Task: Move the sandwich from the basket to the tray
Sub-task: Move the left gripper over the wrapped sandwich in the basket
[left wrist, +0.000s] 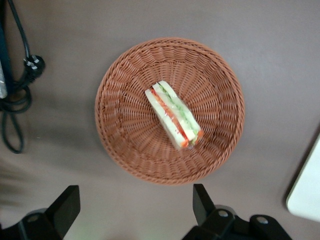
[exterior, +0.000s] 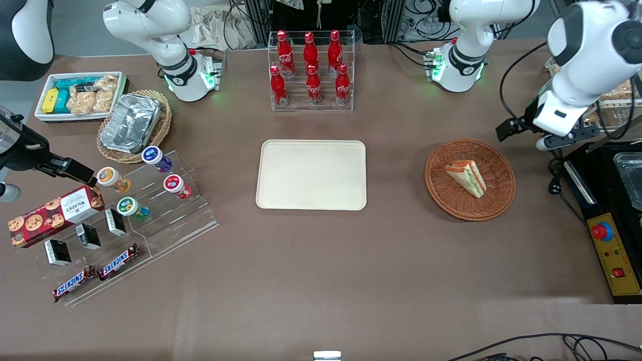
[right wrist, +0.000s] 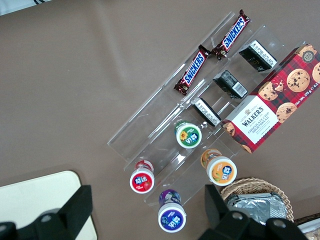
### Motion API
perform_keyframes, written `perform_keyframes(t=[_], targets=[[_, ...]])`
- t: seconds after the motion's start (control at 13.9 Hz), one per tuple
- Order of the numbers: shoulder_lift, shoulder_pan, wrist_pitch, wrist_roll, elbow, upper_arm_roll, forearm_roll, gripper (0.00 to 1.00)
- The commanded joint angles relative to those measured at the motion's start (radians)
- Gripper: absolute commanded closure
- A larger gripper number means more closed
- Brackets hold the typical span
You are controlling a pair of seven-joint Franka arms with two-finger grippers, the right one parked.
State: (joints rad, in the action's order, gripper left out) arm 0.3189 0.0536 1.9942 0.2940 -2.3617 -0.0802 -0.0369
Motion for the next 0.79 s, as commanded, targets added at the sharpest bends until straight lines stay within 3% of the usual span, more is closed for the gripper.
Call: perform_keyframes(t=[0.0, 0.29, 0.43, 0.72], targets=[[0.011, -0.009, 0.171, 0.126, -0.121, -0.006, -0.012, 0.00], [-0.099, -0.027, 0.360, 0.334, -0.183, -0.007, -0.003, 0.01], [-0.150, -0.027, 0.428, 0.446, -0.177, -0.053, 0.000, 0.01], [-0.216, -0.027, 0.506, 0.551, -0.169, -0.072, 0.002, 0.01]])
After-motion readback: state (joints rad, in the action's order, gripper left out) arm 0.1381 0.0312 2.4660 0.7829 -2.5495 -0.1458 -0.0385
